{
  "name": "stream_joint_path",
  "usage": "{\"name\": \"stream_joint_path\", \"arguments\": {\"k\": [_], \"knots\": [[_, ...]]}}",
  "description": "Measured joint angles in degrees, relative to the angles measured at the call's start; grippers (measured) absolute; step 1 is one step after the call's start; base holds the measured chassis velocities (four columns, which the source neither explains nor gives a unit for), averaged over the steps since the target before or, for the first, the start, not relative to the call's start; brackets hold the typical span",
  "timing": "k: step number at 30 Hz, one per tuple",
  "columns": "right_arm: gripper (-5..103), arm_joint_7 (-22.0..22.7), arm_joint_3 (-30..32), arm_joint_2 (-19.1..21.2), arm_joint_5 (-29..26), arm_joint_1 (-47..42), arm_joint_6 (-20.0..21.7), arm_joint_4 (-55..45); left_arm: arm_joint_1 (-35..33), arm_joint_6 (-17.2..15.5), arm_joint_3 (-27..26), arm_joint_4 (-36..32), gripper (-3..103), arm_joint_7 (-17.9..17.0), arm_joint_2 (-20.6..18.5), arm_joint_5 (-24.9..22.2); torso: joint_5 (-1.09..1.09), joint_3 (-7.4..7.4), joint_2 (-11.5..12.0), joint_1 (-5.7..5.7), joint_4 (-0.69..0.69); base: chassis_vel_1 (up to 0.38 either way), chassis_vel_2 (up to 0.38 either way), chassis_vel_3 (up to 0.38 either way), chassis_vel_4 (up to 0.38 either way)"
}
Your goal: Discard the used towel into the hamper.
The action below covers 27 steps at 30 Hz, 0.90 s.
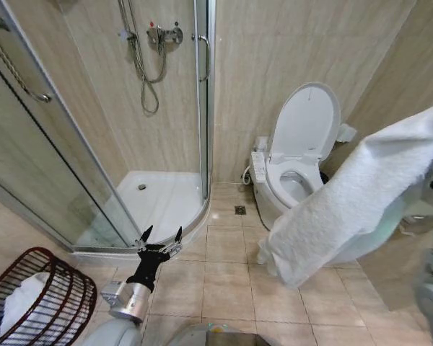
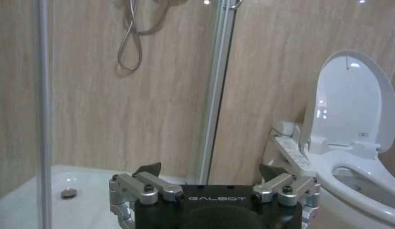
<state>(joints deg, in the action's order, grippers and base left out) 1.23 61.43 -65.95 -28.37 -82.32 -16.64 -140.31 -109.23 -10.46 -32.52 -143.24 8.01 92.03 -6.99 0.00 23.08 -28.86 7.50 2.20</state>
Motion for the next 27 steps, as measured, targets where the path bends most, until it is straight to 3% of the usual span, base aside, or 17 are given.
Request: {"name": "stream_joint_path", "arguments": {"k": [9, 27], "knots": [[2, 0.6, -3.8, -0.6, 2.2, 2.0, 1.9, -0.4, 0.0, 0.0, 0.0, 0.0, 100, 0.0, 0.0, 0.0, -0.01, 1.23, -2.1, 0.83, -0.01, 0.000, 0.000, 0.000, 0.000], [2, 1.7, -1.5, 0.7, 2.8, 0.0, 0.9, -2.5, 0.0, 0.0, 0.0, 0.0, 100, 0.0, 0.0, 0.0, 0.00, 3.85, -6.4, 2.55, -0.02, 0.000, 0.000, 0.000, 0.000]]}}
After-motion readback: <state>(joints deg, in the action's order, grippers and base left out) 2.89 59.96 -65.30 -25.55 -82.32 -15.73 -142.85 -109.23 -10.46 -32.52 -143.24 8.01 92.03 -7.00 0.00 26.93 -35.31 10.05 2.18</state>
